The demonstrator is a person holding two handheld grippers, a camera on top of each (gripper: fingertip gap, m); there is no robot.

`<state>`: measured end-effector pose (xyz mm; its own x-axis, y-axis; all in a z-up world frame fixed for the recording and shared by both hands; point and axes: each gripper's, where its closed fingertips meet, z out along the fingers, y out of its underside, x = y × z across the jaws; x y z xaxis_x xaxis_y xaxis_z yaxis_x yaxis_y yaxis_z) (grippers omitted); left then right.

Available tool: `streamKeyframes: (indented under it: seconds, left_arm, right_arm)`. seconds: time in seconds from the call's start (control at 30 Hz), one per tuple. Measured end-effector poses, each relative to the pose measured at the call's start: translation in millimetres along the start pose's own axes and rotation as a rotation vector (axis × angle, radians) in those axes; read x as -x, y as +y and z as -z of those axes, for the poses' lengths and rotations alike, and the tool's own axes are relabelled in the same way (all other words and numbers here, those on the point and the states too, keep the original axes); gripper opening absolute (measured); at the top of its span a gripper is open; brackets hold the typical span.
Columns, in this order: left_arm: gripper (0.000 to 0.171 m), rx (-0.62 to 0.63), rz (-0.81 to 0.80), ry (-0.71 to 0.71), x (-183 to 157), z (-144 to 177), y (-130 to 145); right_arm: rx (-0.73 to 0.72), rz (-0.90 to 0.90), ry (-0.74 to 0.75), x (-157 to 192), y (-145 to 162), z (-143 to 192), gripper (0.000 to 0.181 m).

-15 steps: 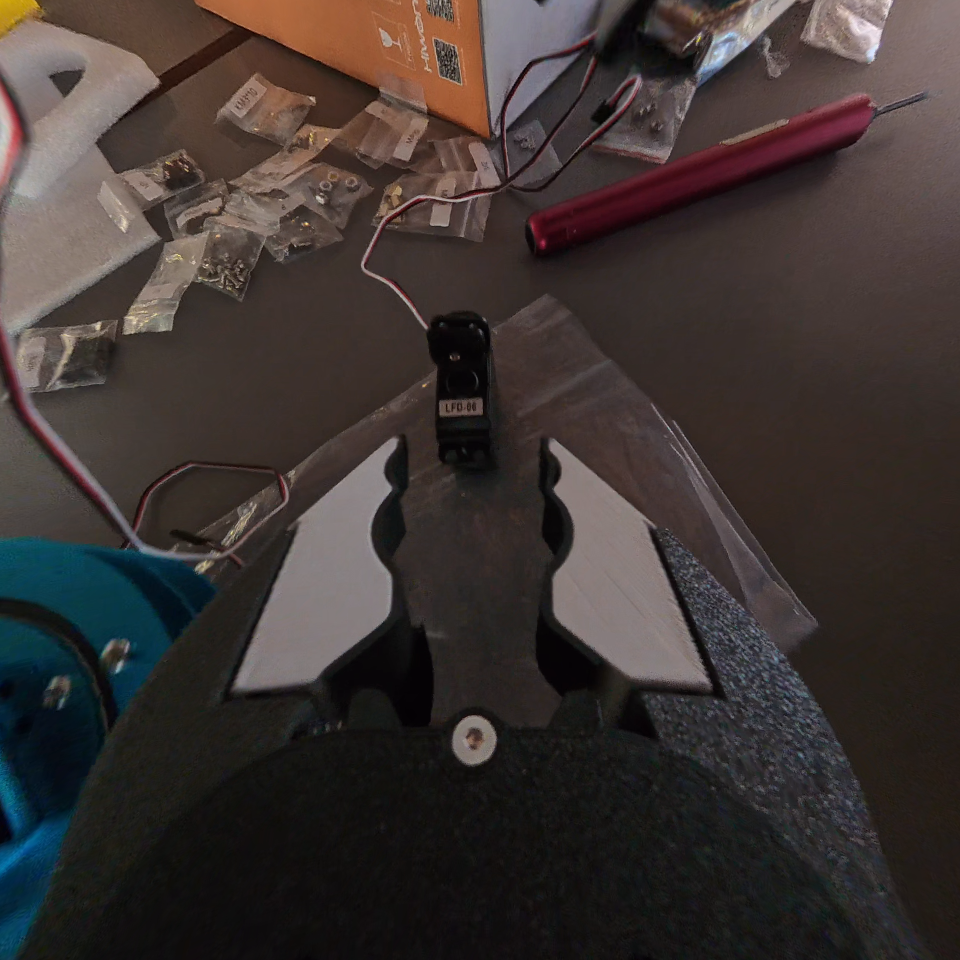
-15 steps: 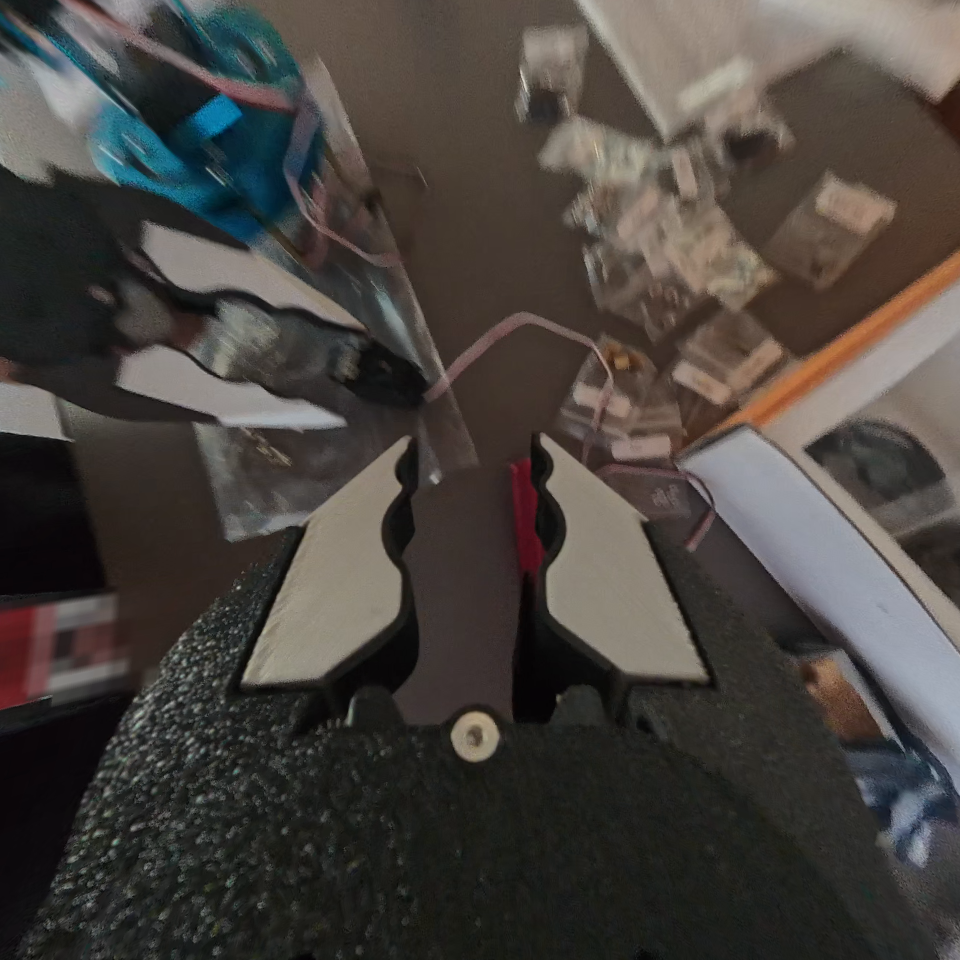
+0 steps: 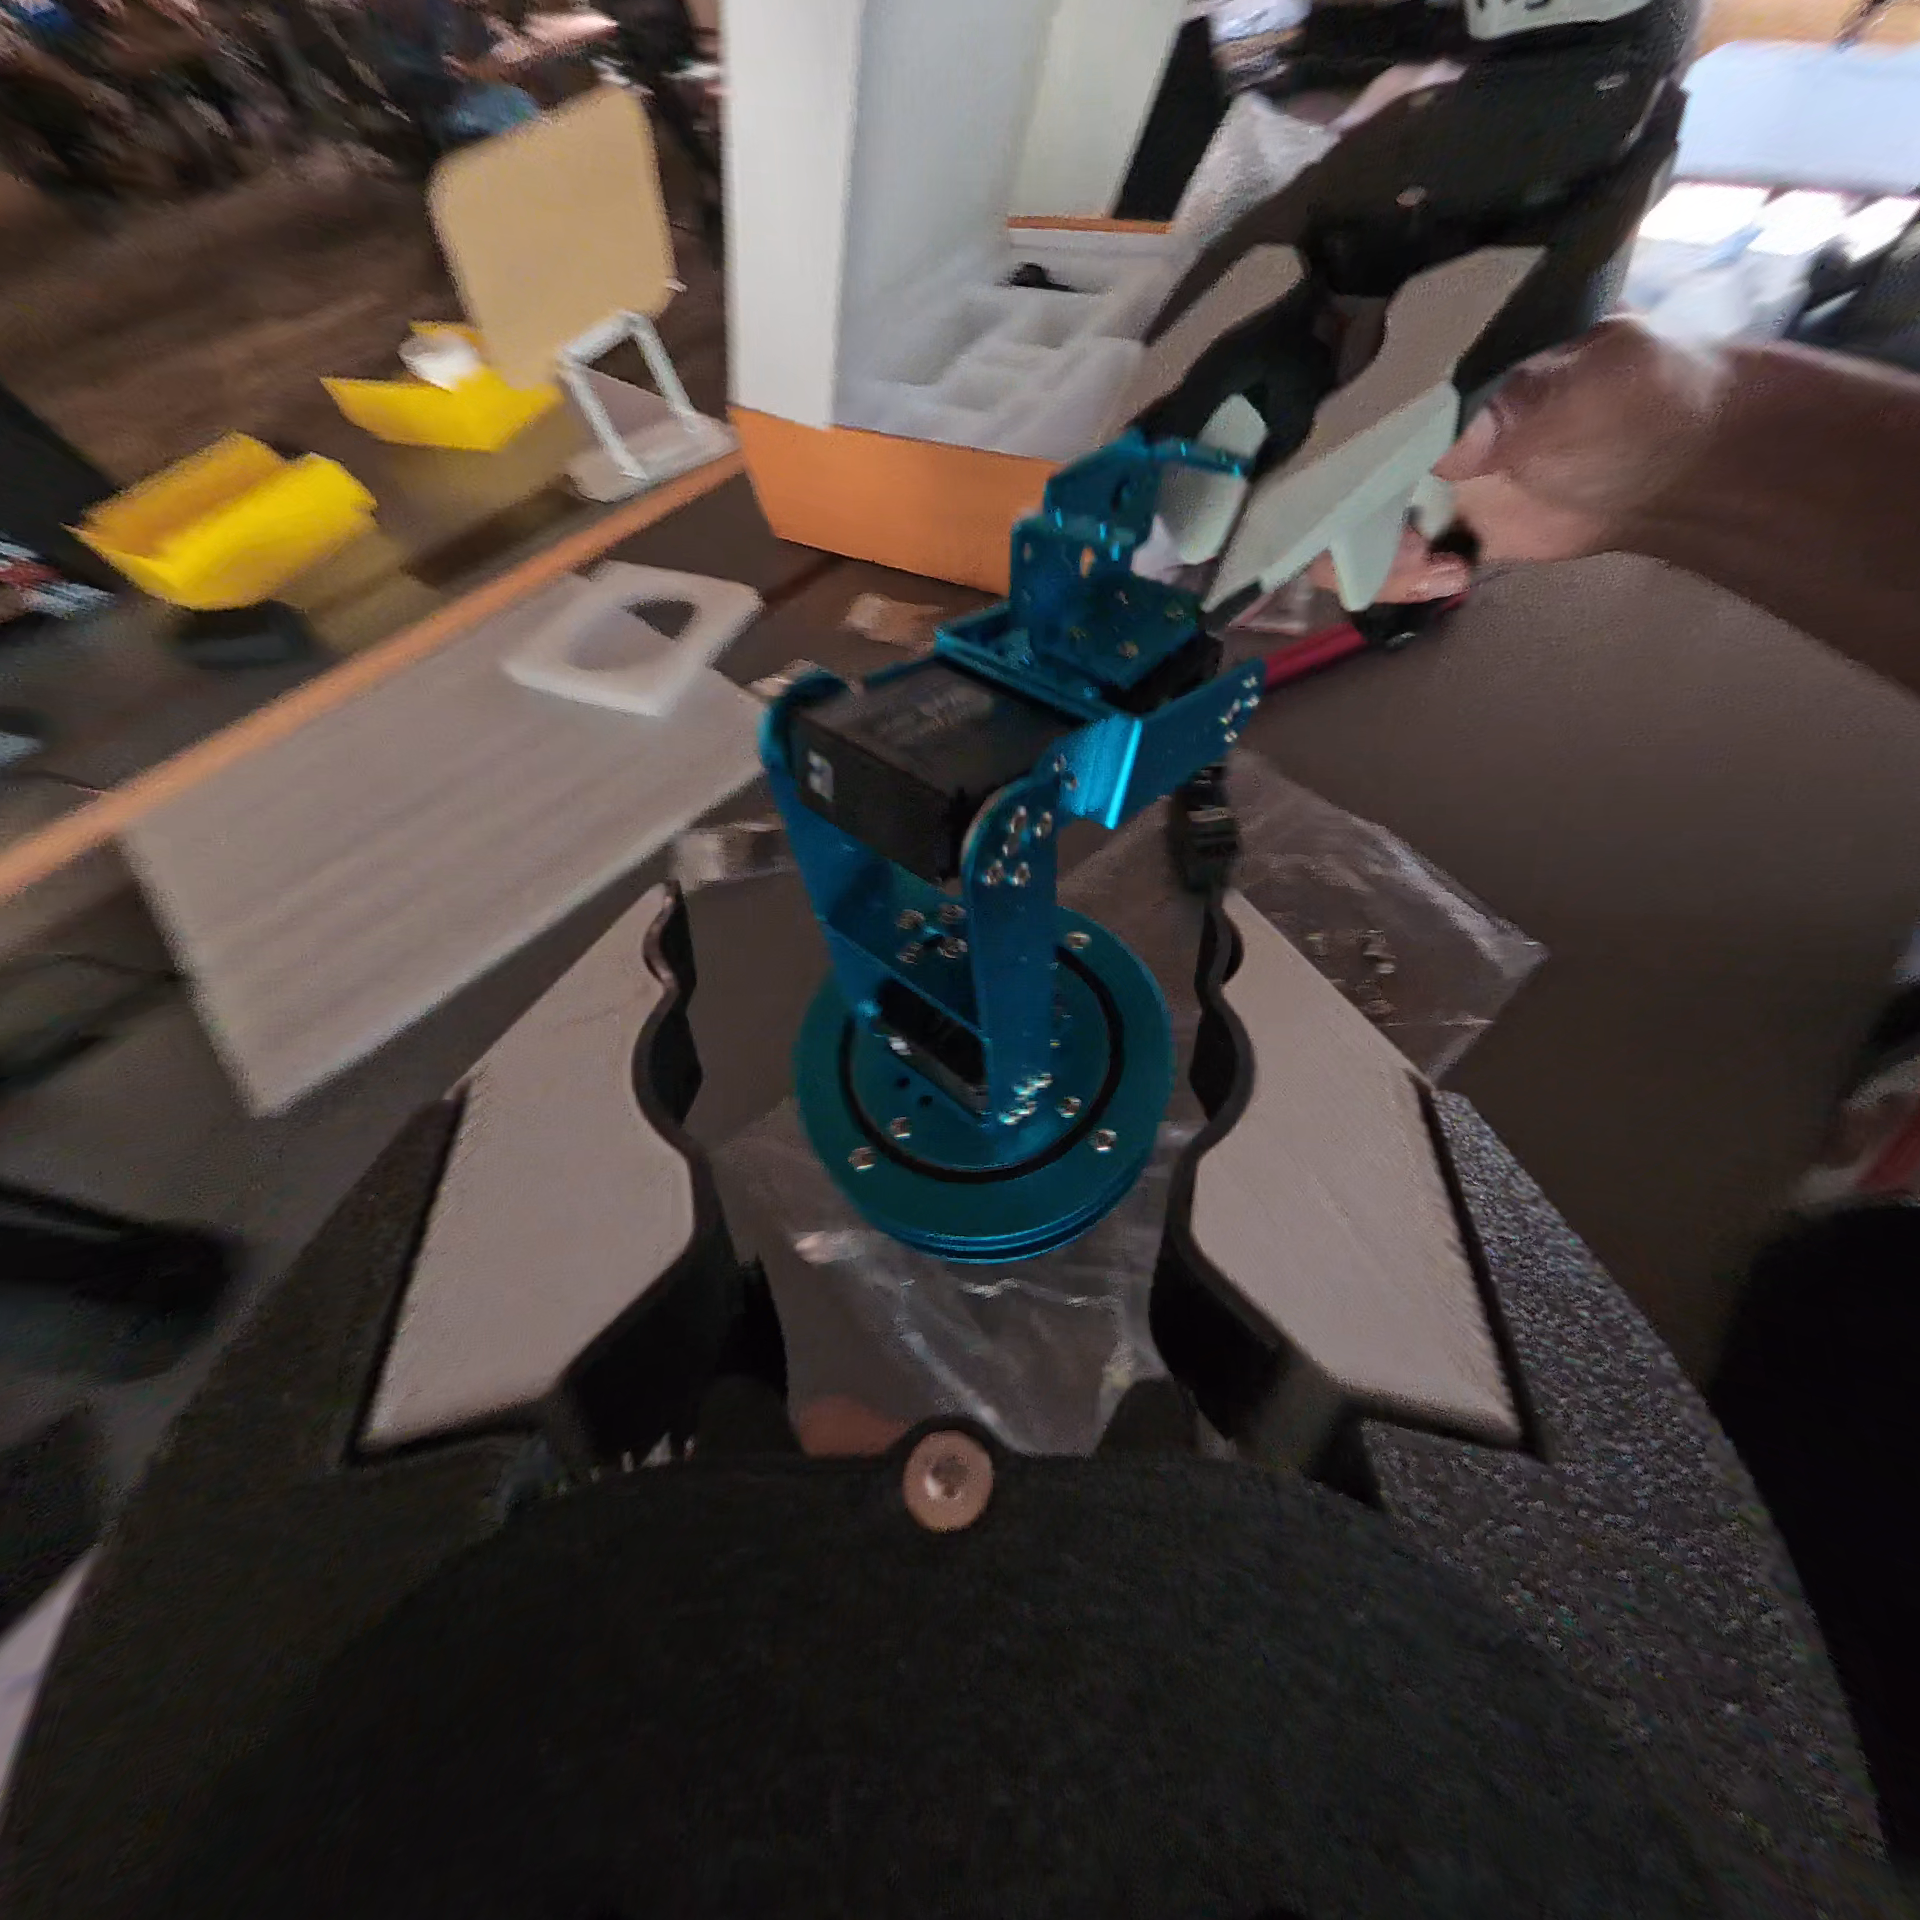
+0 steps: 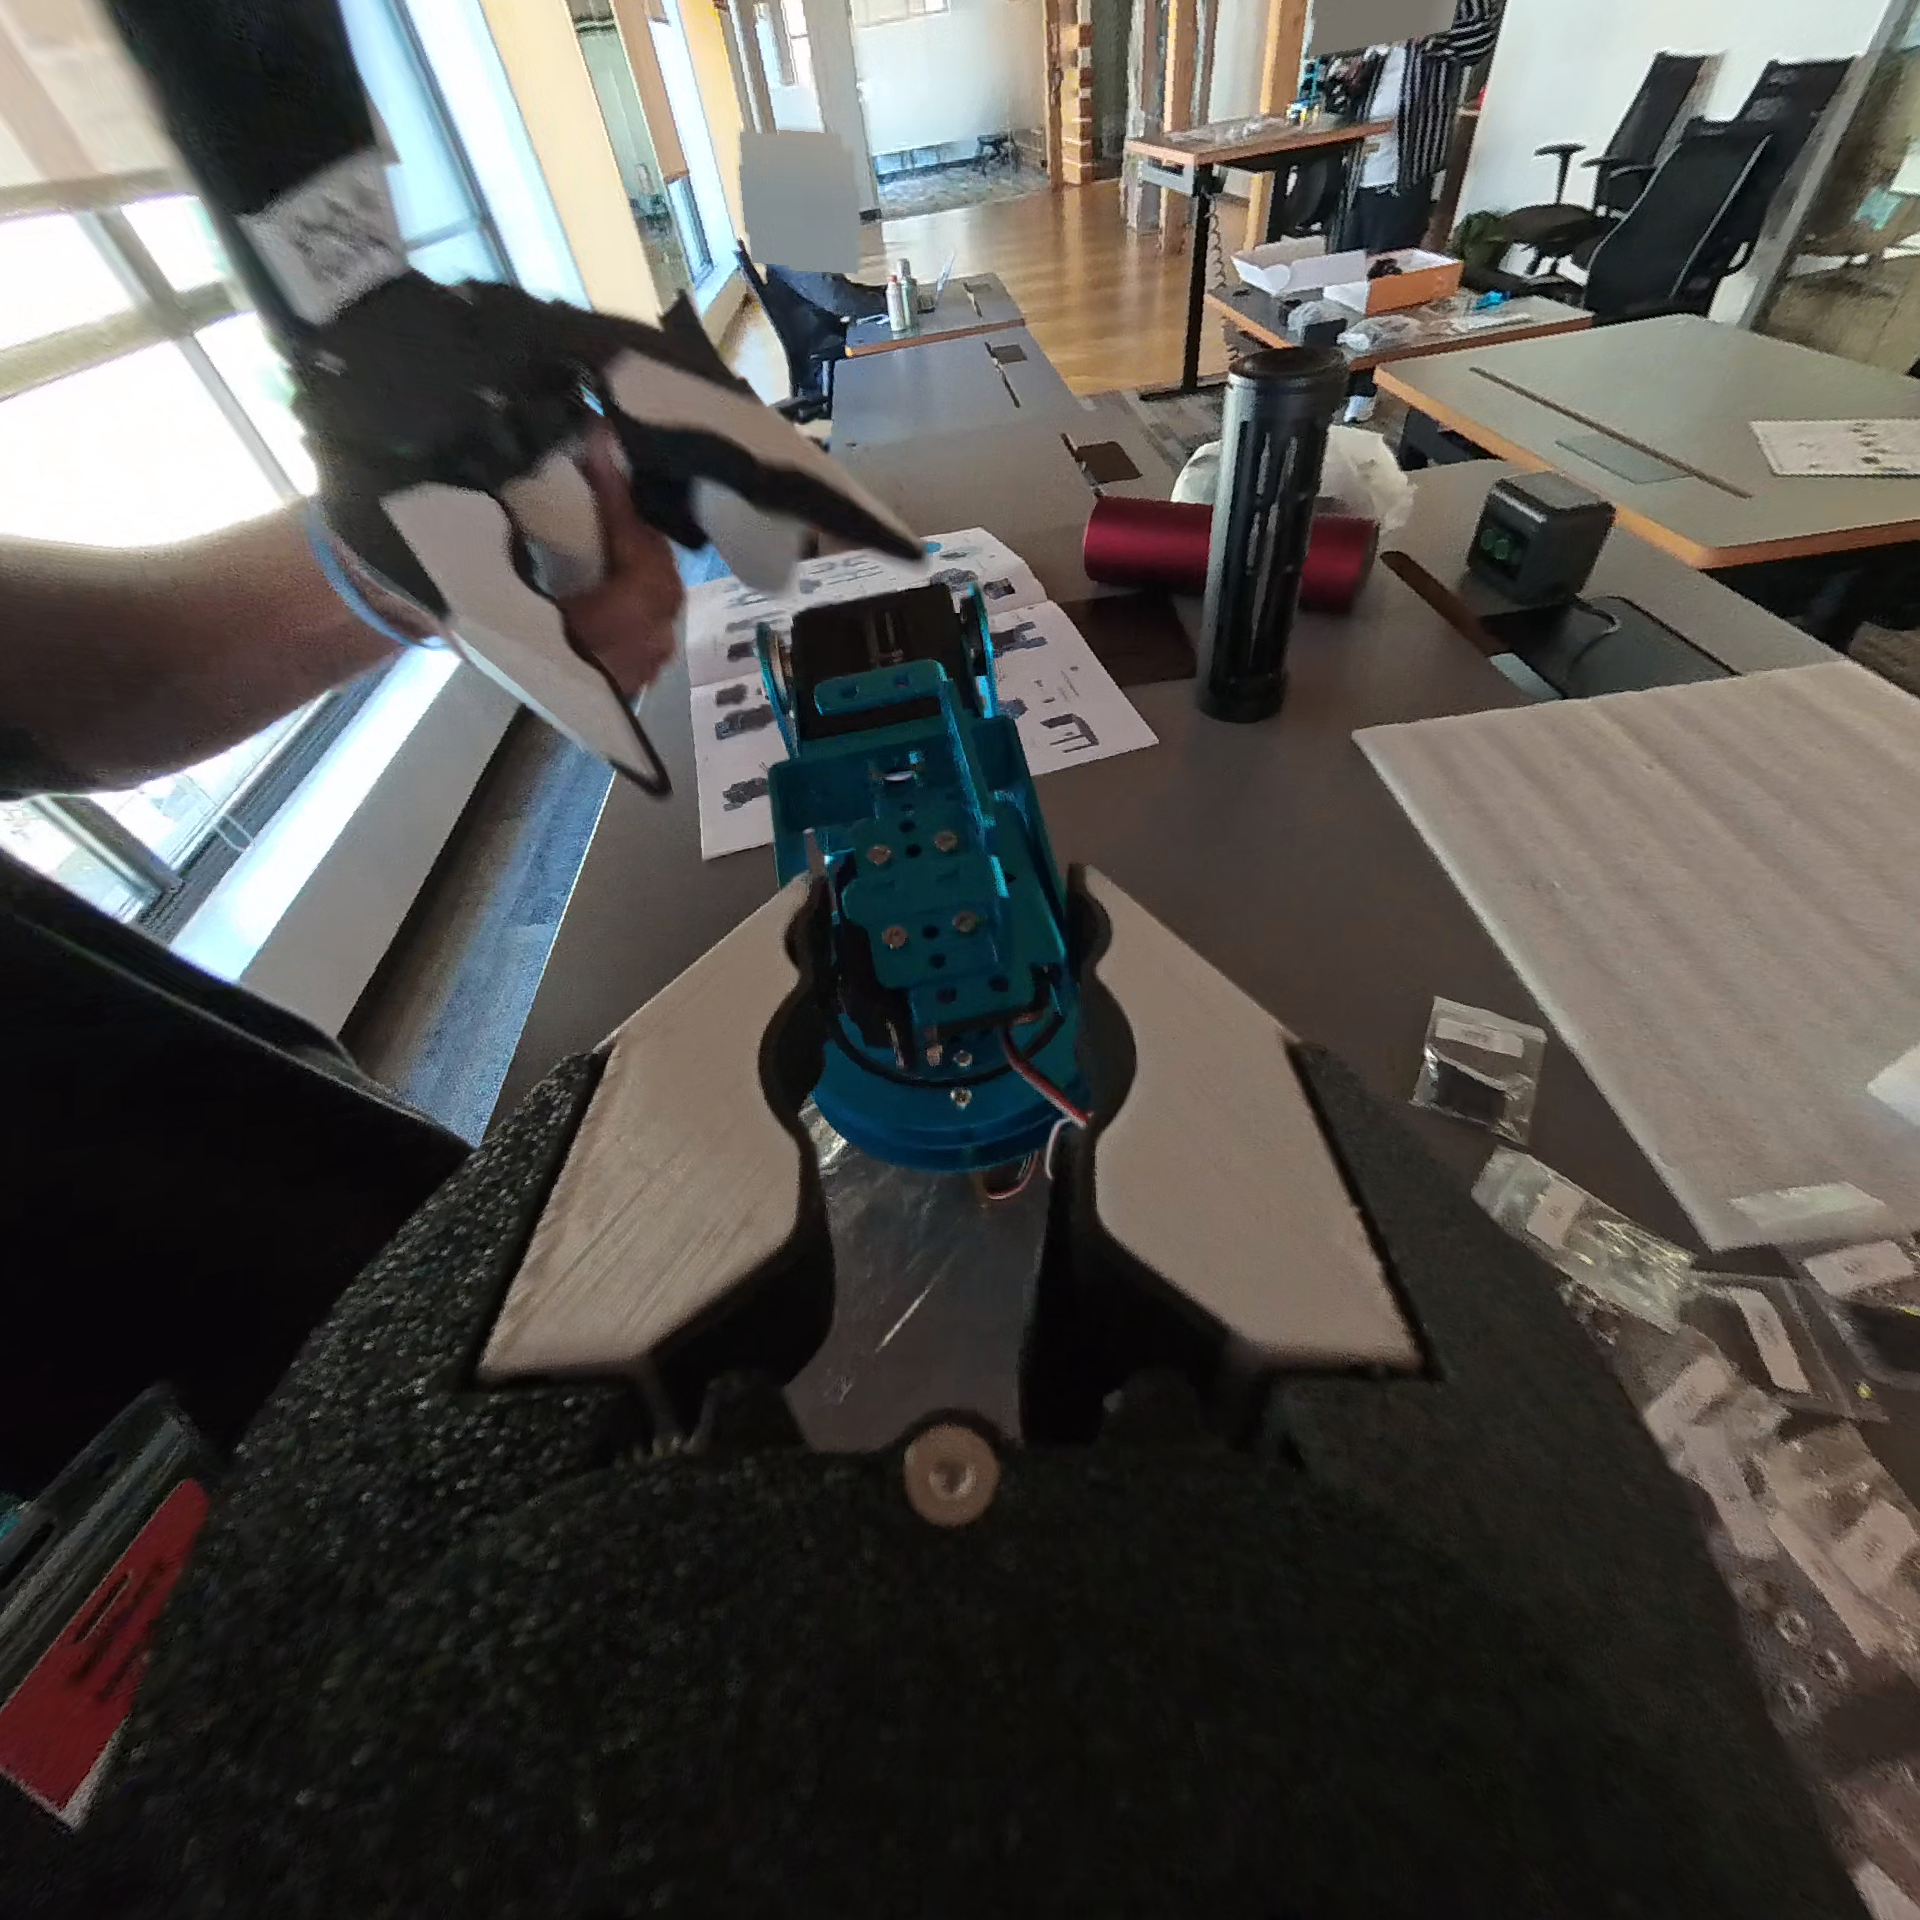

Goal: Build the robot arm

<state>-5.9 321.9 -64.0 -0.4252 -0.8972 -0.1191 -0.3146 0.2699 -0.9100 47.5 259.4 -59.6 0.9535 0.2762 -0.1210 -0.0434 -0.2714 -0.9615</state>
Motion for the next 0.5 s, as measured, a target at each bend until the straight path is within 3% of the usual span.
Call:
streamKeyframes:
  seconds: [0.07, 0.27, 0.37, 0.4, 0.5]
  left_arm:
    - [0.093, -0.040, 0.048, 0.080, -9, -20, 12]
    - [0.090, -0.204, 0.065, 0.095, 0, -52, 8]
    - [0.084, -0.178, 0.010, 0.098, 5, -61, 18]
    - [0.074, -0.170, 0.007, 0.122, 1, -62, 21]
    - [0.073, -0.183, -0.004, 0.107, 0, -63, 23]
  right_arm:
    - [-0.038, 0.015, -0.016, 3, -7, -7, 0.033]
    - [-0.150, 0.008, -0.048, 6, -24, -16, 0.022]
    - [-0.153, -0.011, -0.044, 3, -24, -13, 0.018]
    - [-0.151, -0.032, -0.049, 2, -24, -12, 0.015]
    - [-0.141, -0.048, -0.050, 2, -25, -11, 0.014]
